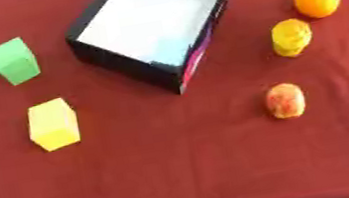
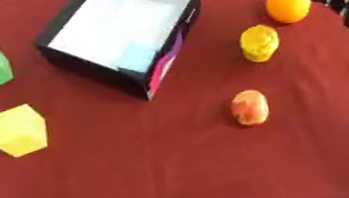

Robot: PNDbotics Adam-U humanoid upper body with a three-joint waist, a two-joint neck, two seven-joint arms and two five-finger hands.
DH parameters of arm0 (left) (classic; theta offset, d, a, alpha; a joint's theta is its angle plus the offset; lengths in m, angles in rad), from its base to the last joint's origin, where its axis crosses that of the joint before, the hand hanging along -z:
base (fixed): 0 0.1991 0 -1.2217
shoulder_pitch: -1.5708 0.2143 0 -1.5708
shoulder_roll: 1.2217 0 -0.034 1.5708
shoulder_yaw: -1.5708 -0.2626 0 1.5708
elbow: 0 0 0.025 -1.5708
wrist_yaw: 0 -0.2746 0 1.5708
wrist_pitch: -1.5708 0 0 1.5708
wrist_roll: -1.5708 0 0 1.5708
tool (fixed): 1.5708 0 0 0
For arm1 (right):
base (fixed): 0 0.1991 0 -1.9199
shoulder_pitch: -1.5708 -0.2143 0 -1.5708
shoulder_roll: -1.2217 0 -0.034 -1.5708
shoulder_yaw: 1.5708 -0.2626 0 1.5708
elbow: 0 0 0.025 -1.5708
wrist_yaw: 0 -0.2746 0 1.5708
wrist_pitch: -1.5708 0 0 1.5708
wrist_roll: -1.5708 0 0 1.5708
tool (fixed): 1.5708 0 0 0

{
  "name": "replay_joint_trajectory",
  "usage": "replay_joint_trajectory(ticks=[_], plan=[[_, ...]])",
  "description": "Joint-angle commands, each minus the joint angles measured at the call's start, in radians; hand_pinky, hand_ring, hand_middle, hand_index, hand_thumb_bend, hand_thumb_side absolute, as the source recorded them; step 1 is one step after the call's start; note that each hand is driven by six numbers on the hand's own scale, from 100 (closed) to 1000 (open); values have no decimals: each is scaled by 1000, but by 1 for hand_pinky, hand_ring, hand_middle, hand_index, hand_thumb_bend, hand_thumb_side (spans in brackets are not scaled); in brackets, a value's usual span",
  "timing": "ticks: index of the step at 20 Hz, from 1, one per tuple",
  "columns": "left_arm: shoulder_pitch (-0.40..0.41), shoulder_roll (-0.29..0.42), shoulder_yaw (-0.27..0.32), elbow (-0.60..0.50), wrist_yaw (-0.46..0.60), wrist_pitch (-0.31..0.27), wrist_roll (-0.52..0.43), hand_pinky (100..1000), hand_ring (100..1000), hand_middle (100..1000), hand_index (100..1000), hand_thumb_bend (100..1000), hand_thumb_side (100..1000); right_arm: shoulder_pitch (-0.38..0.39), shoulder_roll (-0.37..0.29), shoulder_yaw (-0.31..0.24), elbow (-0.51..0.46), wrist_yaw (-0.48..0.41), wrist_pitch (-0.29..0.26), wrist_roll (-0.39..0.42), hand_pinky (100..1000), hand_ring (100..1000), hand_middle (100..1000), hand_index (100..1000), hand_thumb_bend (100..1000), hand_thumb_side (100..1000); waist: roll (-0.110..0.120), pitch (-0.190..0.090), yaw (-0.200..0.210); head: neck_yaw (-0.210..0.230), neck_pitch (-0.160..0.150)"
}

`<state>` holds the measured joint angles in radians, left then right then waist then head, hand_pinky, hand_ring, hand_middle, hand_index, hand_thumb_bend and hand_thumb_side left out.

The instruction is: Pick up objects on the table and place them in the box.

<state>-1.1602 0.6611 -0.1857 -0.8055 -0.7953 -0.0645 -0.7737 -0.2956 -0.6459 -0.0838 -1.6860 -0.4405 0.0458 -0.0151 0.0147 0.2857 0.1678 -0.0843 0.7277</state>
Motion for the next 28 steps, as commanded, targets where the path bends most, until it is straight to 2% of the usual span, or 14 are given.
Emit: replay_joint_trajectory(ticks=[1,6,13,17,28], plan=[[-36,1,23,22,-4,-17,6,933,885,775,848,730,100,-12,-18,-2,-6,9,0,4,913,921,819,899,100,733,-1,-20,0,7,-5],[-54,-22,31,37,29,-18,6,935,883,774,852,729,100,-13,-14,0,-3,14,3,6,913,921,819,899,100,737,-3,-18,1,11,-14],[-82,-66,48,57,39,8,29,938,884,776,858,725,100,-21,-6,4,-4,16,5,9,914,921,819,899,100,740,-6,-10,-6,14,-31],[-90,-77,57,69,13,29,44,957,902,789,872,755,152,-29,0,8,-5,24,9,12,914,921,819,898,100,747,-5,5,-13,13,-41],[-105,-90,99,65,-78,87,136,950,906,792,872,753,112,-42,19,13,0,53,16,16,914,920,818,898,100,764,-4,39,-27,32,-63]])
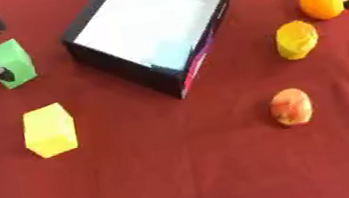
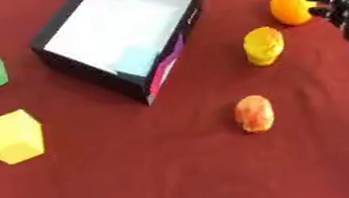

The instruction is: Pick up objects on the table and place them in the box.

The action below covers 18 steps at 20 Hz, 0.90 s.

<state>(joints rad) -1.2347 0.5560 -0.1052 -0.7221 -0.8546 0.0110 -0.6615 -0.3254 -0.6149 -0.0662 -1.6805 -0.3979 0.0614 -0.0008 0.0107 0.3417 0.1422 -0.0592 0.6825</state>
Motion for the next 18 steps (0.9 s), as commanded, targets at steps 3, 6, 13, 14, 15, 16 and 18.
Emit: replay_joint_trajectory(ticks=[3,6,13,14,15,16,18], plan=[[-34,6,36,-2,-39,32,40,947,903,790,872,737,109,-14,-8,-4,-7,15,0,3,915,920,818,898,100,765,-2,-11,-6,16,-23],[-37,-2,46,9,-59,49,57,949,906,794,875,751,103,-16,-5,-5,-7,16,-1,2,915,919,818,898,100,766,-4,-6,-10,26,-26],[-34,-9,70,32,-78,77,57,953,912,798,884,747,132,-17,5,-6,-3,20,3,1,914,916,815,896,100,774,-3,3,-17,45,-33],[-34,-9,72,35,-82,81,57,953,911,797,883,740,132,-16,6,-6,-2,21,4,1,914,916,815,896,100,775,-3,4,-18,47,-33],[-33,-10,75,37,-83,83,57,952,910,795,880,734,132,-15,7,-7,-2,22,4,0,914,916,815,896,100,776,-3,5,-18,49,-33],[-32,-11,77,39,-84,84,57,950,909,792,874,719,129,-15,8,-7,-2,24,4,0,914,916,815,896,100,778,-4,6,-19,50,-33],[-31,-12,78,42,-84,84,55,946,906,789,869,703,129,-13,11,-8,-1,26,5,-1,914,916,815,896,100,779,-4,8,-20,52,-33]])
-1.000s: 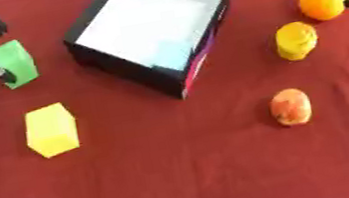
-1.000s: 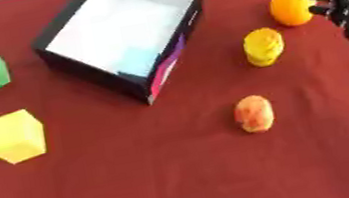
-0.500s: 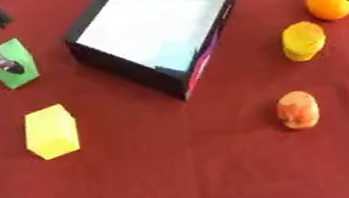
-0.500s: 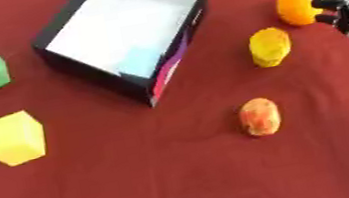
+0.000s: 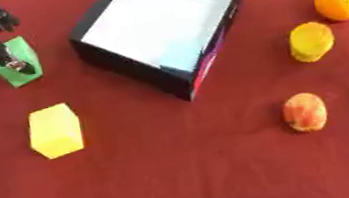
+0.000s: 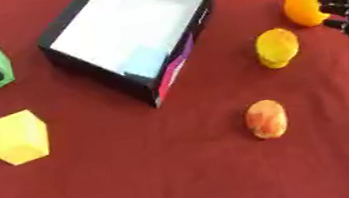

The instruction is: Pick up objects on the table and place them in the box.

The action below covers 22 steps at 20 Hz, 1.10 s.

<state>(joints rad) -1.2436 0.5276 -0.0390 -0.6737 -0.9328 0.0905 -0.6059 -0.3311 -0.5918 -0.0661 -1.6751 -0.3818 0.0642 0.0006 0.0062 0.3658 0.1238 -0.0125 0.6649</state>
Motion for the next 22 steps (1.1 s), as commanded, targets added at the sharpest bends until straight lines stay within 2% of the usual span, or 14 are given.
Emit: replay_joint_trajectory(ticks=[1,7,9,10,13,14,15,17,22], plan=[[-22,16,12,-5,-7,4,-1,945,906,789,865,699,129,-7,-11,-9,-5,11,2,-3,914,916,815,896,100,780,0,-15,-2,6,-15],[-19,11,6,2,-8,-3,-25,908,875,748,830,620,114,-3,-8,-12,-3,13,2,-12,914,916,815,896,100,780,-1,-16,-4,9,-13],[-19,12,4,5,-15,-2,-35,881,842,692,774,540,100,-1,-8,-13,-3,12,2,-14,914,916,815,896,100,779,-1,-17,-4,9,-10],[-19,12,4,5,-18,0,-38,881,842,692,774,540,100,0,-9,-14,-3,11,1,-16,914,916,815,896,100,779,-1,-18,-4,9,-9],[-22,12,1,-2,-24,7,-45,830,755,581,672,370,100,2,-9,-16,-1,8,2,-20,914,915,815,896,100,778,0,-21,-4,8,-7],[-25,12,0,-6,-22,10,-50,830,755,581,672,370,100,3,-10,-17,0,7,2,-20,914,915,815,896,100,778,1,-22,-4,8,-6],[-28,14,-2,-10,-22,14,-53,795,712,543,635,304,100,4,-10,-17,1,6,2,-21,914,915,815,896,100,778,2,-24,-3,8,-4],[-35,14,-3,-25,-14,20,-57,780,686,515,603,243,100,6,-11,-17,2,4,3,-21,914,915,815,896,100,776,4,-28,-4,7,-2],[-81,-12,-28,-157,71,4,-36,766,654,496,586,231,100,7,-23,-20,-2,-11,1,-23,914,915,814,896,100,765,9,-38,-7,12,8]])
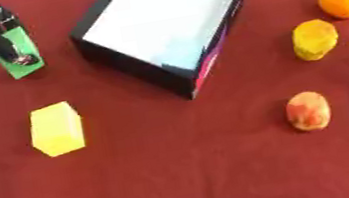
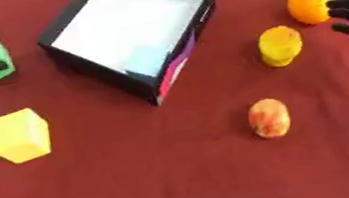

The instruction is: Pick up objects on the table and place them in the box.

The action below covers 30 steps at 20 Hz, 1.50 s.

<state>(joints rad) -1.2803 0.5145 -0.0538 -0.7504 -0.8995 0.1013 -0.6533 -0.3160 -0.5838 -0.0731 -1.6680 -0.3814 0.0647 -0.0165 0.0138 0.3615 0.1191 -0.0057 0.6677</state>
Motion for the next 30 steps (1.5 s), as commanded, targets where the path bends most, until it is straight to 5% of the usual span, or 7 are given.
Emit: replay_joint_trajectory(ticks=[1,10,18,24,25,26,30], plan=[[-61,-15,-22,-114,53,-9,18,762,647,494,580,272,126,-11,-32,-12,-10,-16,1,-4,914,916,815,896,100,789,2,-36,-4,8,7],[-117,-226,-86,-226,-5,-35,140,752,661,509,601,357,100,-111,-45,2,-41,-111,9,6,915,923,821,903,100,704,10,-33,-89,96,2],[-97,-323,-8,-76,-281,-4,350,758,684,526,624,471,100,-182,-31,23,-60,-143,18,12,915,923,822,903,100,699,22,-2,-177,170,-31],[-93,-332,39,-20,-299,29,438,774,703,547,652,495,100,-188,-19,31,-60,-124,26,24,915,921,821,901,100,714,29,14,-200,181,-39],[-94,-330,40,-16,-293,30,438,814,765,659,760,544,170,-187,-18,31,-58,-121,27,24,914,921,820,901,100,717,30,15,-200,180,-39],[-95,-328,40,-18,-286,30,441,869,827,767,860,675,365,-185,-17,32,-57,-118,29,24,914,921,820,900,100,718,30,15,-199,178,-37],[-96,-314,43,-40,-289,35,466,915,860,797,904,814,474,-178,-18,32,-56,-111,29,25,914,921,820,900,100,718,28,12,-193,163,-29]])
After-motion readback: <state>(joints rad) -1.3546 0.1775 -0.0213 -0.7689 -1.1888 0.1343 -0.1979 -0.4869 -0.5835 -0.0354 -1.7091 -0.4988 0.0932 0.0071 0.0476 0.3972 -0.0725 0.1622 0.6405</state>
